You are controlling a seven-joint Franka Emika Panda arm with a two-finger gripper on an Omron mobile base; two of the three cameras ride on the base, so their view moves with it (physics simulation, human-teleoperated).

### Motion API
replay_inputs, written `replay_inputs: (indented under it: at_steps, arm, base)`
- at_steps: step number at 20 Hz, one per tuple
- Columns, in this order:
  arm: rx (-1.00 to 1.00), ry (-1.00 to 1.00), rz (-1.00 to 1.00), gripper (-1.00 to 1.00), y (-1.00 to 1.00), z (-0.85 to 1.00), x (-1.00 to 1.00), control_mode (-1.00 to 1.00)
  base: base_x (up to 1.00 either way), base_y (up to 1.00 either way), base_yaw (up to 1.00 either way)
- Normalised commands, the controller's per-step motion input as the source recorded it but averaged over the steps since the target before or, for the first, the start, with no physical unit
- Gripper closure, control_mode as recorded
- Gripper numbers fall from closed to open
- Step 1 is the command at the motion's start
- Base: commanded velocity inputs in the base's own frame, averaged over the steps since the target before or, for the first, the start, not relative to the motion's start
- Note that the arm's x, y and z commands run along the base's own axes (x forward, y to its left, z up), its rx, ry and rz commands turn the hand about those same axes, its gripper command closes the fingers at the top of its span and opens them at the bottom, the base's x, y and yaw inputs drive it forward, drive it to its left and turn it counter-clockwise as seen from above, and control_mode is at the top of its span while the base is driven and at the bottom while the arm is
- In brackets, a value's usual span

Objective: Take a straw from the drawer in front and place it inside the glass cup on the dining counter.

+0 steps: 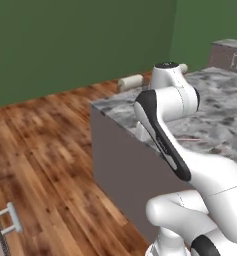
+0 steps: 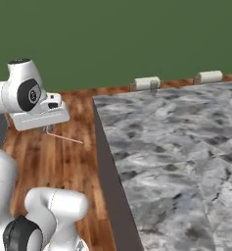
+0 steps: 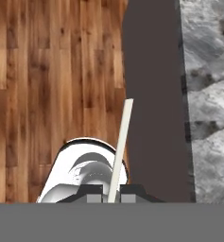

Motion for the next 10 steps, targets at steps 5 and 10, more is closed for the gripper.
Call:
replay_inputs:
  at_steps: [5,10]
  arm:
    - [0.0,0.0,0.0,1.0,0.0,0.0,0.0,1.0]
    - [0.0,0.0,0.0,1.0,0.0,0.0,0.0,1.0]
  base:
    - [0.79,0.27,0.04]
    - [0.78,0.25,0.06]
